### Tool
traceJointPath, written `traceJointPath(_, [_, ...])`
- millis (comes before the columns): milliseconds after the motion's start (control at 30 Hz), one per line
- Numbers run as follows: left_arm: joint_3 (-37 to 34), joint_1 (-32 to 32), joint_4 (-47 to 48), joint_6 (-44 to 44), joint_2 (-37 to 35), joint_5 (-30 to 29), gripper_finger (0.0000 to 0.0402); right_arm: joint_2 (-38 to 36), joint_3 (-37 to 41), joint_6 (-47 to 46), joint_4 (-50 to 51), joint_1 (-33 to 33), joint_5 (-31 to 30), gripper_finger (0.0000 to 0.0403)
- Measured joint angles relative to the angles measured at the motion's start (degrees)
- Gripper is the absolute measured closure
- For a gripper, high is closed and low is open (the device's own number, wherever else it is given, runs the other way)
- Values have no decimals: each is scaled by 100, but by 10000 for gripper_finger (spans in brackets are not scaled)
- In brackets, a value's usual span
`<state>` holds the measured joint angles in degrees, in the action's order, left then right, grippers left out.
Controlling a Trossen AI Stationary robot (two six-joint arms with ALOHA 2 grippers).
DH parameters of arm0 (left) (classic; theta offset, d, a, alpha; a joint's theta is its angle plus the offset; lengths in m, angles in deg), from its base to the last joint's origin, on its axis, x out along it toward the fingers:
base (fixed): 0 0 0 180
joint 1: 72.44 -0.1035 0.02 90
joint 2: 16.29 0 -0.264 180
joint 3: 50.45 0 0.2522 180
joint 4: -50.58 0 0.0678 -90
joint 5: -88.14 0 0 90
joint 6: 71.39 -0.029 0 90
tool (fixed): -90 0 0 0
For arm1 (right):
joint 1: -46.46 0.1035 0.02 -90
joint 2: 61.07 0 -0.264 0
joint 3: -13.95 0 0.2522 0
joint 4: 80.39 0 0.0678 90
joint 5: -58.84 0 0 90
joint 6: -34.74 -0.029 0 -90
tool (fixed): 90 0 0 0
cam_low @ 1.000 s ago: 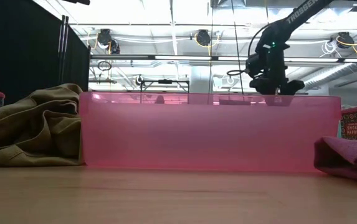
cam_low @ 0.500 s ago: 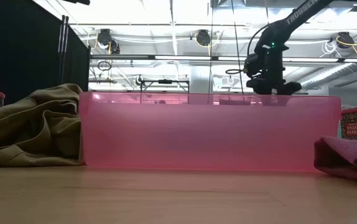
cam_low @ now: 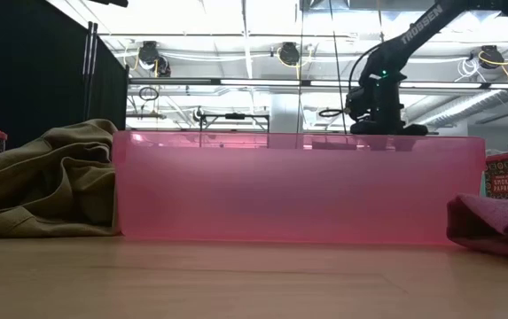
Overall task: Sort spices by type
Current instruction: Put the middle right golden seasoning bottle into the light blue bin, then put the left red seasoning can into the yellow bin
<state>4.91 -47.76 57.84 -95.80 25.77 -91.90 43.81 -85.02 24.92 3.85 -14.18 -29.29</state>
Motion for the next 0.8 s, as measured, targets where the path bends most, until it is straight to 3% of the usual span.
traceJointPath(267, [0,0,0,0,2,0,157,0,0,6,-2,0,-2,95])
traceJointPath(567, [0,0,0,0,2,0,157,-2,-71,107,-116,0,-7,93])
traceJointPath(800, [0,0,0,0,2,2,157,-2,-622,111,21,0,-7,93])
